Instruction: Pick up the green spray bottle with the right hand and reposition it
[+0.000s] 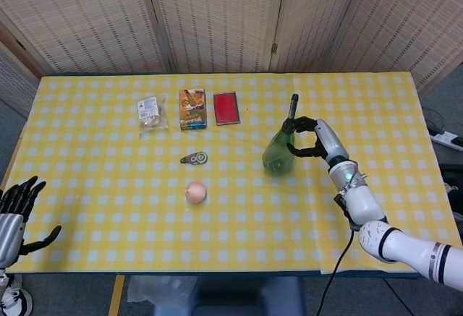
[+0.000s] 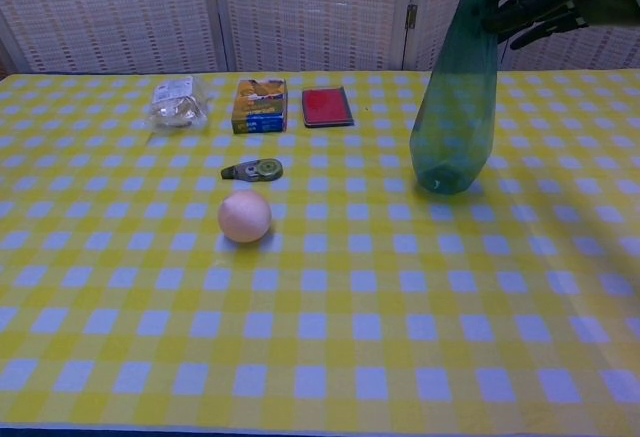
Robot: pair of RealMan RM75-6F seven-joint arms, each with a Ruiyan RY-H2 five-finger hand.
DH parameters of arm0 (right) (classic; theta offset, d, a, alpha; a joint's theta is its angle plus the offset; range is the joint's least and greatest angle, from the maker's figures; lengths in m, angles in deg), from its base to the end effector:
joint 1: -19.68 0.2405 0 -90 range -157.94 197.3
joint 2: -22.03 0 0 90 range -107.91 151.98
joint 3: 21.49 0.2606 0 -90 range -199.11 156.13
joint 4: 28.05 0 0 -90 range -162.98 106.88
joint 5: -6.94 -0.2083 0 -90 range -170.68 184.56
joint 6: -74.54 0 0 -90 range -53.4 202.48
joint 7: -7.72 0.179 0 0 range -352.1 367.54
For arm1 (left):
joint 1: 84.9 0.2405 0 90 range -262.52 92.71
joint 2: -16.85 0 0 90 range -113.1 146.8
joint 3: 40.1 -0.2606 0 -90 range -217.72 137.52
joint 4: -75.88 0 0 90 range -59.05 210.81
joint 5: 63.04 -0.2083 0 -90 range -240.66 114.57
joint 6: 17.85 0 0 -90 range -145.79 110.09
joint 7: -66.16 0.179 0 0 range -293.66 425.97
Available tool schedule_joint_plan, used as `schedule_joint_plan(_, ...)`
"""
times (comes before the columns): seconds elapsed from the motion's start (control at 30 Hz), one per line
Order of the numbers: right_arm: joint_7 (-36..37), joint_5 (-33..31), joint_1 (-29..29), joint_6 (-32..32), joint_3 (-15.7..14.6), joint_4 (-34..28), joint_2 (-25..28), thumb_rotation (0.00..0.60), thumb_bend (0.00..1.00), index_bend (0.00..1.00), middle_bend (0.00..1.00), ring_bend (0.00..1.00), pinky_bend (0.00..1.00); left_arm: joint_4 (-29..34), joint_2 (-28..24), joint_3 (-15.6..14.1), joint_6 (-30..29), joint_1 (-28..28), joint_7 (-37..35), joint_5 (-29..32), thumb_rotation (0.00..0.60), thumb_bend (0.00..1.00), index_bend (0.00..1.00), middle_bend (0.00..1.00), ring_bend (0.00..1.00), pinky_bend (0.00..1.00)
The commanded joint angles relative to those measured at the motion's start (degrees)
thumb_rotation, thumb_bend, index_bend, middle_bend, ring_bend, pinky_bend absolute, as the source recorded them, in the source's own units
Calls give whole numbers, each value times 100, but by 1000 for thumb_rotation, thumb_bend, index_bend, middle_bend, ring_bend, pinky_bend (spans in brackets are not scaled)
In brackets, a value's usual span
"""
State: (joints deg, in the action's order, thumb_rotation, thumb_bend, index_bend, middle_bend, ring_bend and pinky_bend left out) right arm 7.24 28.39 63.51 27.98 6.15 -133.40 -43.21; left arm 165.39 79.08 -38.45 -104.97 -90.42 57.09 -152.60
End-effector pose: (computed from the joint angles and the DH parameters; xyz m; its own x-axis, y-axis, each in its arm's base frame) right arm -0.1350 -0.4141 0.0990 -0.3614 -0.3234 0.8745 -0.9303 0.1878 -0.3150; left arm -0.3129 0.2161 0.1758 0.3286 -0.0117 0.9444 0.9411 -0.0797 -0.3285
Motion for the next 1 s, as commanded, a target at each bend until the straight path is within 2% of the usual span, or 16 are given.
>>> schedule_joint_plan(0.03,57,122,24,-87,-67,19,-58,600,390,755,363,266,158,7,-6,-4,9,-3,-8,-2,501,329,0,0,58,0)
schedule_joint_plan(0.4,141,493,-11,-350,-328,-38,-151,600,390,734,355,262,157,33,-30,-17,-57,17,-35,-58,499,329,0,0,59,0)
schedule_joint_plan(0.7,250,645,-51,-82,-519,38,-46,600,390,486,260,200,131,62,-33,-29,-37,9,21,-68,501,329,0,0,59,0)
schedule_joint_plan(1.0,491,970,-162,34,-529,1,113,600,390,216,173,143,73,51,-28,-27,-6,-4,26,-51,501,329,0,0,59,0)
